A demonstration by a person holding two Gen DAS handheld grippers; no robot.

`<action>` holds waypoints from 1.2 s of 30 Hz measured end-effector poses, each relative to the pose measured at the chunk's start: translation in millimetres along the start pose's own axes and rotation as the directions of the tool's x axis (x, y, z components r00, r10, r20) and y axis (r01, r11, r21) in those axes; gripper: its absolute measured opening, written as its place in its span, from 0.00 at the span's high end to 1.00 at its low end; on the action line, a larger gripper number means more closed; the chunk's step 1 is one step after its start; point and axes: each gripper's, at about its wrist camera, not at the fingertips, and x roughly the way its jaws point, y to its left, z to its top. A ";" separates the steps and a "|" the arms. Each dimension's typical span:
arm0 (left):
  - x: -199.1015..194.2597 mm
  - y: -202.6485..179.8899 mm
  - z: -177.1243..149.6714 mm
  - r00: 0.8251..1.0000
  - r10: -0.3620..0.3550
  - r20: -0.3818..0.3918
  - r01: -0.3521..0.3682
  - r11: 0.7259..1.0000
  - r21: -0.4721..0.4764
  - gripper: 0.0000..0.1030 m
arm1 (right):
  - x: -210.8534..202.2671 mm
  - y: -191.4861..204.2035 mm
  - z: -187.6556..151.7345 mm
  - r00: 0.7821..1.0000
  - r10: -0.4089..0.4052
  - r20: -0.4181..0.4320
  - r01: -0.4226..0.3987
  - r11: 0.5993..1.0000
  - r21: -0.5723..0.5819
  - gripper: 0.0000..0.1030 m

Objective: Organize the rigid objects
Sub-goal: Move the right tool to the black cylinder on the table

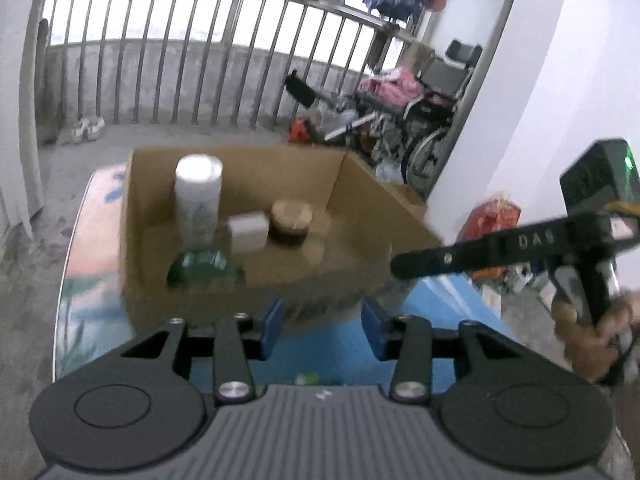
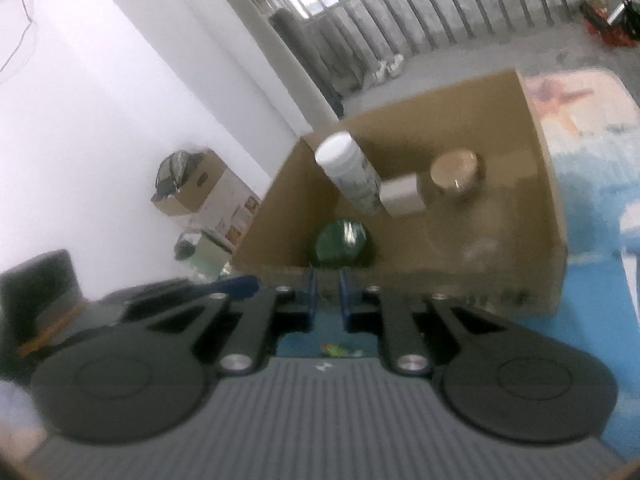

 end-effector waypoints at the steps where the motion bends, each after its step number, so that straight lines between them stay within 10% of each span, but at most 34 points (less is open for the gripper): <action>1: 0.3 0.4 -10.8 1.000 -0.003 -0.031 0.002 1.000 -0.007 0.57 | 2.6 -2.1 -6.3 1.000 -0.004 -0.020 0.004 1.000 0.001 0.86; 10: 49.3 -8.0 -85.2 0.959 -0.087 -0.268 0.065 0.994 -0.093 0.65 | 66.1 -13.5 -68.7 0.973 -0.076 -0.219 0.073 0.997 -0.024 0.77; 30: 55.3 -0.2 -85.3 0.974 -0.061 -0.219 0.030 0.989 -0.143 0.65 | 92.9 -18.5 -75.6 0.968 -0.041 -0.249 0.042 0.999 -0.001 0.75; 36: 51.5 -1.6 -87.6 0.971 -0.071 -0.228 0.039 0.989 -0.141 0.52 | 87.9 -8.0 -90.8 0.951 -0.008 -0.309 0.007 1.000 -0.005 0.75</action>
